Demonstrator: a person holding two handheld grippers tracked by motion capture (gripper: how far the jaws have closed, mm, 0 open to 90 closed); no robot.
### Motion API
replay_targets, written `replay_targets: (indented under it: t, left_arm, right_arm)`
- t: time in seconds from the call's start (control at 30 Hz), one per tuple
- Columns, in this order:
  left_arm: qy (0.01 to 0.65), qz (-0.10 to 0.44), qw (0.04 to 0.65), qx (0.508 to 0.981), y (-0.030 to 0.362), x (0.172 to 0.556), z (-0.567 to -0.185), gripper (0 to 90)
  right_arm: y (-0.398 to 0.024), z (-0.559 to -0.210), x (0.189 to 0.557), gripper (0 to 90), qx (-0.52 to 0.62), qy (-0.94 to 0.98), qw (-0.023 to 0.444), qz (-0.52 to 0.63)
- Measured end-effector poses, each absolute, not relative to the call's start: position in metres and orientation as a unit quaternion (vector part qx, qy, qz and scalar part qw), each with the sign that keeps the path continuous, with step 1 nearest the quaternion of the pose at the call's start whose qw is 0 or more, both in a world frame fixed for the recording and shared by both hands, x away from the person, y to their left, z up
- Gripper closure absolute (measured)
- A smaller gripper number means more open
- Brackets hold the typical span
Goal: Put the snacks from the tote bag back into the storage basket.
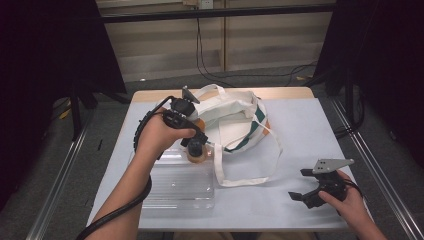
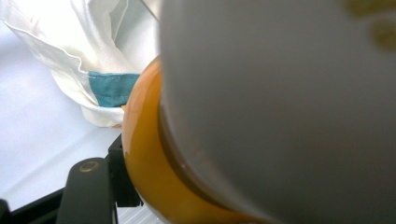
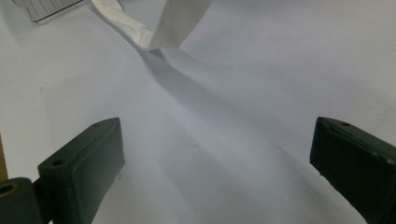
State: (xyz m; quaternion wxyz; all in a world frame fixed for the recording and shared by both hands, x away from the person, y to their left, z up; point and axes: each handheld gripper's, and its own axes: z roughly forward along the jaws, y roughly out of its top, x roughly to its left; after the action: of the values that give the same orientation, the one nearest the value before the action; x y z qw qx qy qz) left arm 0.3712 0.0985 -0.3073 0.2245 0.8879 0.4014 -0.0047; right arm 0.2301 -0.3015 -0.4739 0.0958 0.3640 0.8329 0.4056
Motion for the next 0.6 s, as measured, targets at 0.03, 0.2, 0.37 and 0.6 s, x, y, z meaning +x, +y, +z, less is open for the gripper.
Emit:
replay_targets:
  t: [0.03,0.2,0.37,0.6]
  left_arm:
    - [0.399,-0.005,0.222,0.890,0.099,0.371,-0.308,32.2]
    - [0.401,-0.007,0.225,0.888,0.099,0.369,-0.312,32.3]
    - [0.403,-0.009,0.224,0.887,0.100,0.368,-0.314,32.2]
    - [0.401,-0.013,0.219,0.890,0.100,0.368,-0.318,32.3]
  right_arm:
    - [-0.301,-0.474,0.230,2.4,0.364,0.833,0.096,0.405]
    - [-0.302,-0.474,0.230,2.4,0.366,0.833,0.095,0.403]
    - [-0.302,-0.474,0.230,2.4,0.364,0.834,0.095,0.404]
    - [-0.302,-0.474,0.230,2.4,0.364,0.834,0.095,0.404]
